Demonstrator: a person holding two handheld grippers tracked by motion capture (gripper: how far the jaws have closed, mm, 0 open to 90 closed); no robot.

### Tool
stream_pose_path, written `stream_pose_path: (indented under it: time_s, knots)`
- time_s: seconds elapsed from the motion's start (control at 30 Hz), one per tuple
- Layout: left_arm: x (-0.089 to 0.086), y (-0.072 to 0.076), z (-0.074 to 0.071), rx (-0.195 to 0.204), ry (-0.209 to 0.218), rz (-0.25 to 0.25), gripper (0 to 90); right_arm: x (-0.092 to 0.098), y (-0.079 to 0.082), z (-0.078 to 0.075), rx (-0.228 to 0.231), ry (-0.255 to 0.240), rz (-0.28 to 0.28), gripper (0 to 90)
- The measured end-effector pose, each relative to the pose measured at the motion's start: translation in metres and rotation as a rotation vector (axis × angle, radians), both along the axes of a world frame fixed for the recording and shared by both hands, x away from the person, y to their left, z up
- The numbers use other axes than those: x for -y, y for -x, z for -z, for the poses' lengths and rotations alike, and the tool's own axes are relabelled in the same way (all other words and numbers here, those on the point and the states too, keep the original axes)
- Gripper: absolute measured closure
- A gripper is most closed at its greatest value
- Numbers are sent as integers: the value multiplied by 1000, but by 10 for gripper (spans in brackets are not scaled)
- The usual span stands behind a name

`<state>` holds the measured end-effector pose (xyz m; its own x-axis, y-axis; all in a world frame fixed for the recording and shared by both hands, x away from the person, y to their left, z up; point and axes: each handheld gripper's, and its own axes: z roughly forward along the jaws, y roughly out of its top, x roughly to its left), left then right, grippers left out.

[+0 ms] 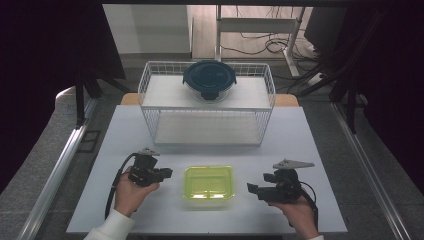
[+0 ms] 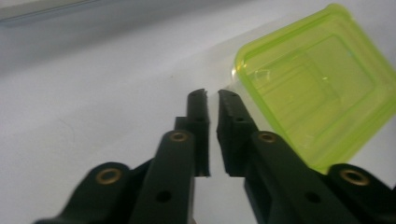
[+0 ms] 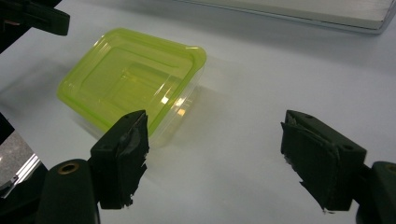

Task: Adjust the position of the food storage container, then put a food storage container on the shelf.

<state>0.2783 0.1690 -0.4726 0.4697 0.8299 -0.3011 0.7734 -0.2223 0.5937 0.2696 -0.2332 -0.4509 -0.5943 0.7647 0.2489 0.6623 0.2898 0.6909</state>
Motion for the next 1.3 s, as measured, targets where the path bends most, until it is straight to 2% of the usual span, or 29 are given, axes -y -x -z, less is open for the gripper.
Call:
stream_pose_path:
  time_s: [0.03,0.07,0.1,0.13,0.17,0.2,0.23,0.27,0.33,0.47,0.6,0.77,0.8,0.83,0.93,1.03,1.07,1.13,1.17,1.23,1.3]
  knots:
    - [0,0,0,0,0,0,768,0,0,0,0,0,0,229]
    - [2,1,0,12,7,18,685,0,-1,0,1,-3,-1,229]
    - [2,1,0,12,7,18,561,0,-1,0,2,-6,-3,229]
    - [3,2,-2,47,10,-10,457,0,-2,0,4,-9,-7,229]
    - [3,2,-2,47,10,-10,375,0,-2,0,4,-9,-7,229]
    - [1,3,-6,60,44,-20,326,0,-2,-1,5,-12,-14,229]
    - [1,3,-6,60,44,-20,290,0,-2,-1,5,-12,-14,229]
    - [0,5,-10,70,86,-3,264,-1,-3,-1,11,-14,-21,227]
    - [1,7,-11,85,84,4,254,-2,-3,-1,11,-14,-26,227]
    - [3,9,-12,79,93,11,235,-3,-4,-1,3,-28,-33,225]
    - [2,8,-11,48,133,2,186,-8,-5,-1,5,-37,-46,223]
    - [0,7,-8,25,167,-1,174,-9,-6,0,-13,-59,-43,229]
    - [-2,6,-7,11,194,-3,174,-9,-6,0,-17,-69,-40,234]
    - [-2,6,-7,11,194,-3,175,-9,-6,0,-17,-69,-40,234]
    - [-3,5,-4,5,230,-17,198,-13,-7,1,-27,-94,-39,246]
    - [-4,4,-1,-6,247,-8,222,-15,-9,1,-31,-102,-42,253]
    - [-3,3,2,-27,257,-4,229,-19,-10,2,-43,-114,-43,262]
    - [-2,2,4,-36,263,3,247,-23,-11,3,-57,-127,-50,274]
    - [-2,2,4,-36,263,3,252,-23,-11,3,-57,-127,-50,274]
    - [0,1,8,-67,297,16,269,-30,-13,7,-74,-128,-62,295]
    - [0,0,10,-75,301,17,275,-31,-14,9,-80,-128,-62,305]
